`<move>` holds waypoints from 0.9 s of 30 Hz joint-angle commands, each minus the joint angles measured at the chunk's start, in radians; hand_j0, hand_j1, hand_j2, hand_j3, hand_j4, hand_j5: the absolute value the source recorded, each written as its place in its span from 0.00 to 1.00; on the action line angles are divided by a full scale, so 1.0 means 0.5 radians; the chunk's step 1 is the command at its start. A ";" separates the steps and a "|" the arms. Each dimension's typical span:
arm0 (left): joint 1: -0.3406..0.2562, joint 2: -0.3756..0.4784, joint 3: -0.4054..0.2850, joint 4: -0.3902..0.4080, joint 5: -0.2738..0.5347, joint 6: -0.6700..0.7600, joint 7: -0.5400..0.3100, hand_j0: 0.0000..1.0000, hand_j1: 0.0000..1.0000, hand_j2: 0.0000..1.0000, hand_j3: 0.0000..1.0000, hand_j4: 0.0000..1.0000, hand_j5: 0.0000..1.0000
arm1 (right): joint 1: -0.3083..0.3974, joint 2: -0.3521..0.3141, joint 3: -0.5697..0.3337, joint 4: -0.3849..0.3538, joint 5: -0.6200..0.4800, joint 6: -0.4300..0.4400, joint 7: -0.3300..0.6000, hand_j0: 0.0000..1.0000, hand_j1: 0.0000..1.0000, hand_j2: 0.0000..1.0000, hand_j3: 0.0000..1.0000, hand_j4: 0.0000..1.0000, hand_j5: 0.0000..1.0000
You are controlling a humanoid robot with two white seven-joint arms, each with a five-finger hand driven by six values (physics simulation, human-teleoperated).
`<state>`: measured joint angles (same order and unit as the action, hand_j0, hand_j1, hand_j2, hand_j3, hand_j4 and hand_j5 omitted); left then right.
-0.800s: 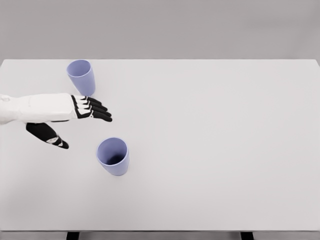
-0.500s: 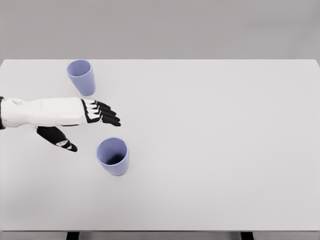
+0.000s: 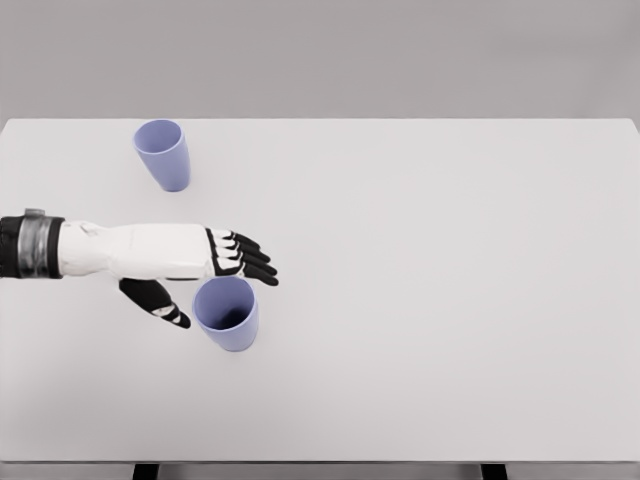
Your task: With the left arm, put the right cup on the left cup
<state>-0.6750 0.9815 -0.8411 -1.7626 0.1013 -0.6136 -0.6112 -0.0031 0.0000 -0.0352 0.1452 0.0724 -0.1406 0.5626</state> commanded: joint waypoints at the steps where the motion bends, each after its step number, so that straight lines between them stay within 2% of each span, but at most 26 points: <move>1: 0.000 -0.012 -0.021 0.000 0.015 0.005 0.001 1.00 1.00 1.00 1.00 1.00 1.00 | 0.000 0.000 0.000 0.001 0.003 -0.001 0.001 1.00 1.00 1.00 1.00 1.00 1.00; 14: 0.003 0.025 -0.033 0.000 0.009 0.005 0.001 1.00 1.00 1.00 1.00 1.00 1.00 | 0.000 0.000 0.000 0.001 0.003 -0.001 0.001 1.00 1.00 1.00 1.00 1.00 1.00; 19: -0.003 0.031 0.007 0.000 -0.080 0.005 0.001 1.00 1.00 1.00 1.00 1.00 1.00 | 0.000 0.000 0.000 0.001 0.003 -0.001 0.001 1.00 1.00 1.00 1.00 1.00 1.00; 27: 0.009 0.013 0.004 0.049 -0.092 0.005 0.001 1.00 1.00 1.00 1.00 1.00 1.00 | 0.000 0.000 0.000 0.001 0.003 -0.001 0.001 1.00 1.00 1.00 1.00 1.00 1.00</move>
<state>-0.6719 0.9925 -0.8396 -1.7474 0.0509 -0.6135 -0.6112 -0.0031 0.0000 -0.0353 0.1453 0.0724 -0.1406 0.5626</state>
